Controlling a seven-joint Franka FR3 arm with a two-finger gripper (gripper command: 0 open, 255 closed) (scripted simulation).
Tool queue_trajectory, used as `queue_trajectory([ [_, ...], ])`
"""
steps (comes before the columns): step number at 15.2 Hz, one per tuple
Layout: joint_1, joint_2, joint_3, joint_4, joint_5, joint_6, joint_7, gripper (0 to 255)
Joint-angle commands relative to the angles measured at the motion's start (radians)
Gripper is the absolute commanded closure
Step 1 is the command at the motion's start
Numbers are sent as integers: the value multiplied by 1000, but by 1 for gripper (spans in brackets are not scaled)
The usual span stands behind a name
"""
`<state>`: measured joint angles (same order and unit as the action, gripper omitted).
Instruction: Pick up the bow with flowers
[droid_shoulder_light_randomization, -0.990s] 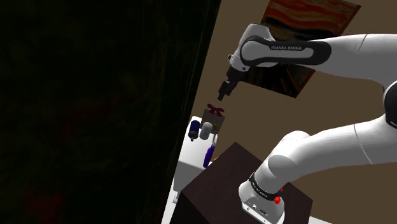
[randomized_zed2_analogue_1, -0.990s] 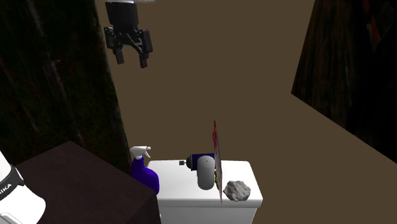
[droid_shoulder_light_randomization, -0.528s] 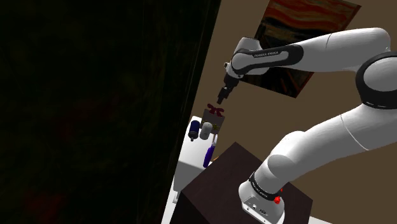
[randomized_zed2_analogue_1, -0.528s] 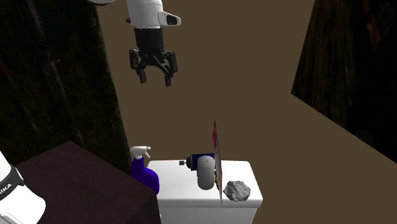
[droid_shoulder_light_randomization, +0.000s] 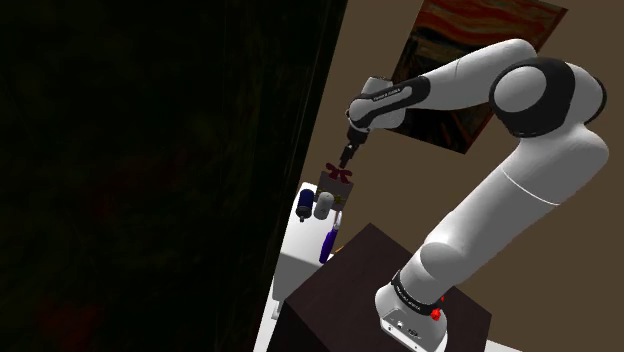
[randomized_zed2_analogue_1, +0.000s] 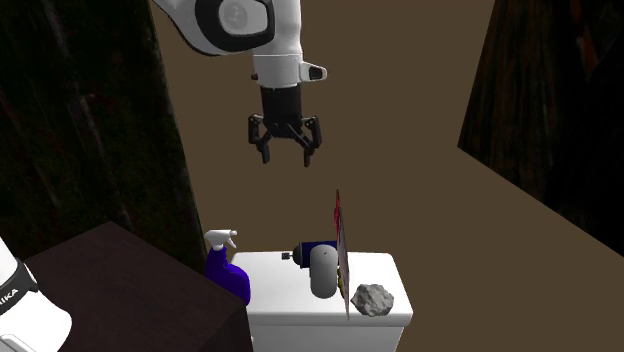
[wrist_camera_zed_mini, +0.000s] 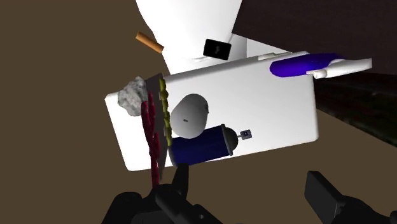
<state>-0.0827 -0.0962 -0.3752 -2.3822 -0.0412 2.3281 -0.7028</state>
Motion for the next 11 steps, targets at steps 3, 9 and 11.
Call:
queue_trajectory([
  [3, -12, 161, -24, 82, 56, 73, -120, 0],
  [9, -75, 401, -11, 248, 153, 139, -291, 0],
  [11, -91, 441, -3, 281, 165, 146, -315, 0],
])
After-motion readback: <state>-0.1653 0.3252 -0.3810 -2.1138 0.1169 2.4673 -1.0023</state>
